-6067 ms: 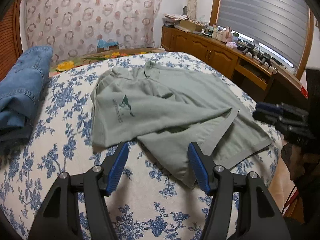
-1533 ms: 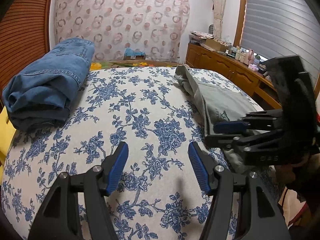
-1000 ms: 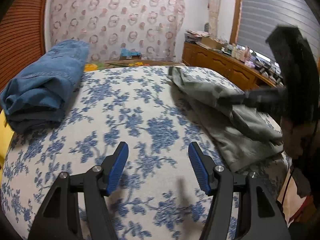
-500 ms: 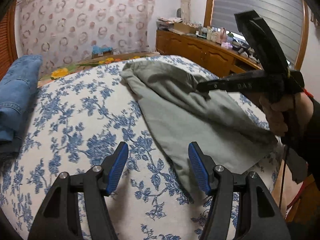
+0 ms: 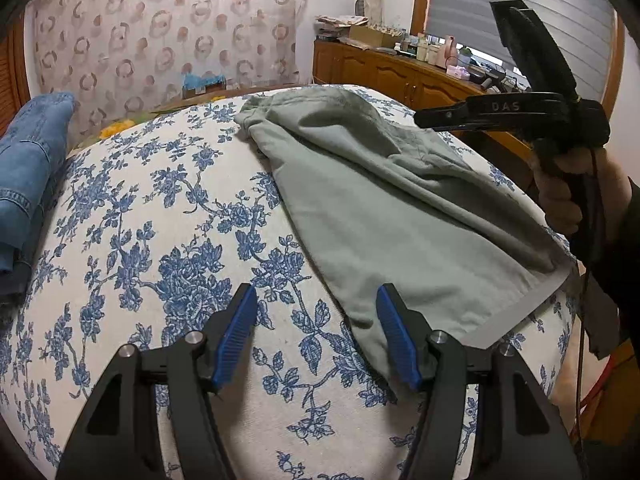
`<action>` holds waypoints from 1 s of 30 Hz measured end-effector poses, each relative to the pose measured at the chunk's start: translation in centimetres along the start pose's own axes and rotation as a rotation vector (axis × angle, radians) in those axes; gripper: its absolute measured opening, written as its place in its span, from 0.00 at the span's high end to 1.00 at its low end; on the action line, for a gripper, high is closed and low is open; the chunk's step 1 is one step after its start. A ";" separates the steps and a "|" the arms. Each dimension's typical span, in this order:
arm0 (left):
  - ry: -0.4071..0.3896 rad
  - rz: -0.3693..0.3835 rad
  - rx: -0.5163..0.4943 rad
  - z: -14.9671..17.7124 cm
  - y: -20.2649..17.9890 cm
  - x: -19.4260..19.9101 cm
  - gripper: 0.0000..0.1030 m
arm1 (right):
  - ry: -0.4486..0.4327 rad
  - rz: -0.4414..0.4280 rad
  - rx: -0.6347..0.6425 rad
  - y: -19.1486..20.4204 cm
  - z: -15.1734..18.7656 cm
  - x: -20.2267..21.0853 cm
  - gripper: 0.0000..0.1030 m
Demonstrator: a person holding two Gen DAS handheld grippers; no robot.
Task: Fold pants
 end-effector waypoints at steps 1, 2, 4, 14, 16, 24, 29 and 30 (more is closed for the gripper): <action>0.000 -0.002 -0.002 0.0 0.0 -0.1 0.40 | 0.000 -0.001 -0.006 -0.2 0.0 0.0 0.62; 0.000 -0.003 -0.002 0.0 0.0 -0.1 0.40 | 0.003 -0.003 -0.007 -0.4 0.1 -0.1 0.62; 0.000 -0.006 -0.004 0.0 0.0 -0.2 0.40 | 0.012 0.000 0.003 -0.3 0.4 -0.4 0.61; -0.001 -0.009 -0.006 0.0 0.0 -0.3 0.40 | 0.083 0.074 0.075 0.4 1.5 -3.1 0.67; -0.001 -0.009 -0.007 0.0 0.0 -0.3 0.40 | 0.086 0.079 0.094 0.5 1.4 -3.3 0.88; -0.001 -0.009 -0.006 0.1 0.0 -0.3 0.40 | -0.013 0.104 0.125 -0.4 -1.7 -0.8 0.96; -0.001 -0.009 -0.006 0.0 0.0 -0.3 0.40 | -0.016 0.174 0.141 -2.4 -3.2 -0.6 0.96; -0.001 -0.009 -0.006 0.1 0.0 -0.3 0.40 | -0.013 0.184 0.140 -2.8 -3.4 -0.7 0.96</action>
Point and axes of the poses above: each gripper's, at about its wrist camera, not at the fingertips, and x roughly against the way its jaws point, y to its left, z to its underside, the point moved 10 cm from there along -x, roughly the way its jaws point, and after that the axes turned 3 degrees about z, right-handed, at the moved point
